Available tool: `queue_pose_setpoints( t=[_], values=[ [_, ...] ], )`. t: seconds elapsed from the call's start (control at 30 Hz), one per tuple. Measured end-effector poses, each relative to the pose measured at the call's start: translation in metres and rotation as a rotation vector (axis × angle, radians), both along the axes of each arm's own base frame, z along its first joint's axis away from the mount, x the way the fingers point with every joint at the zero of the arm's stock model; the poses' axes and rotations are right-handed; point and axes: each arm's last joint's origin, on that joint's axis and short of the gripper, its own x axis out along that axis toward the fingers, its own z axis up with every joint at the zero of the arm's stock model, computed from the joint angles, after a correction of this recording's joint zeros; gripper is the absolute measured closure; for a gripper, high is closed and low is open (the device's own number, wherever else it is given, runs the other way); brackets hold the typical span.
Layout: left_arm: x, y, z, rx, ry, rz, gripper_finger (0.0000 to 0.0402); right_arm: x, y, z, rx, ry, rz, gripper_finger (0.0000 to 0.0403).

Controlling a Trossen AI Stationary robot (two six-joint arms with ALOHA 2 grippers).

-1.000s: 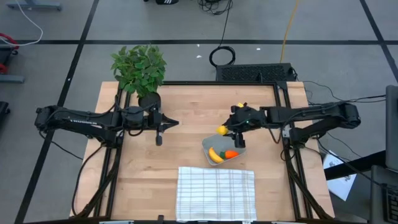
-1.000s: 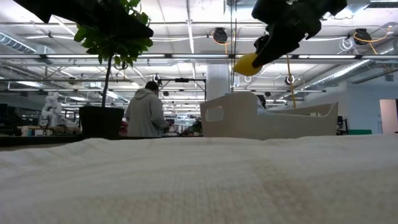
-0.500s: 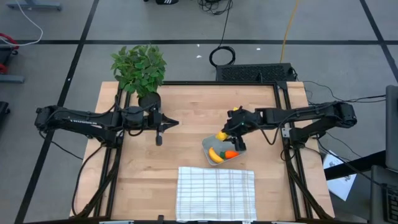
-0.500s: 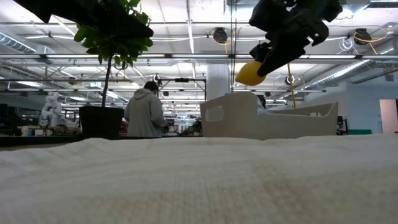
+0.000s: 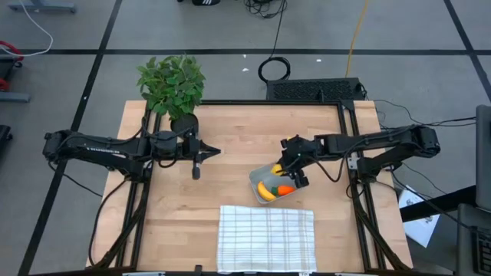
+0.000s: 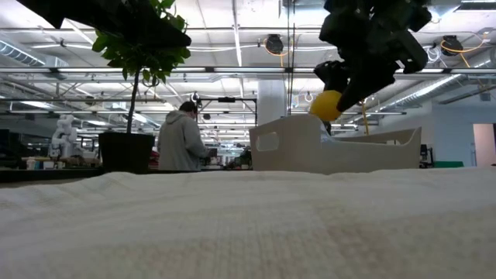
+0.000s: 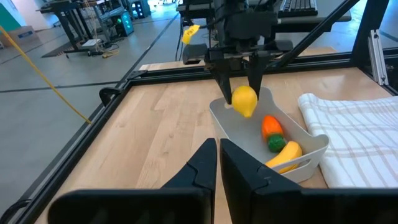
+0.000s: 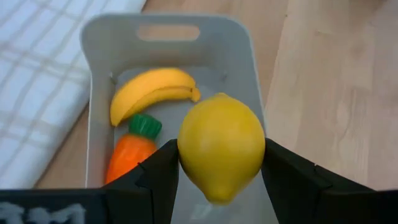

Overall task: Pick and placing Produce into tupperware
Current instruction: Adjust the yellow lemon in the gray bin

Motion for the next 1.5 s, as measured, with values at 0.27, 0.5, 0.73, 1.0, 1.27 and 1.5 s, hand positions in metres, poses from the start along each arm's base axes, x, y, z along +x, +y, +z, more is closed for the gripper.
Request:
queue_pose_setpoints(
  t=[0.27,0.5,0.73,1.0,1.27,1.5],
  values=[
    [0.0,0.0,0.0,-0.005,0.0,0.001,0.0376,-0.004,0.0,-0.014,-0.002,0.013,0.003,0.0212],
    [0.0,0.0,0.0,-0.004,-0.001,0.001,0.0376,-0.008,0.0,-0.025,0.01,0.021,-0.015,0.0211],
    [0.0,0.0,0.0,-0.004,-0.001,0.001,0.0376,-0.009,0.0,-0.026,0.025,0.031,-0.034,0.0213],
    [0.0,0.0,0.0,-0.004,-0.001,0.001,0.0376,-0.008,0.0,-0.03,0.036,0.058,-0.051,0.0212],
    [0.0,0.0,0.0,-0.003,0.0,0.001,0.0376,0.003,0.0,-0.049,0.041,0.104,-0.061,0.021],
    [0.0,0.0,0.0,-0.001,0.001,0.001,0.0376,0.007,0.0,-0.063,0.036,0.154,-0.054,0.0213]
  ],
)
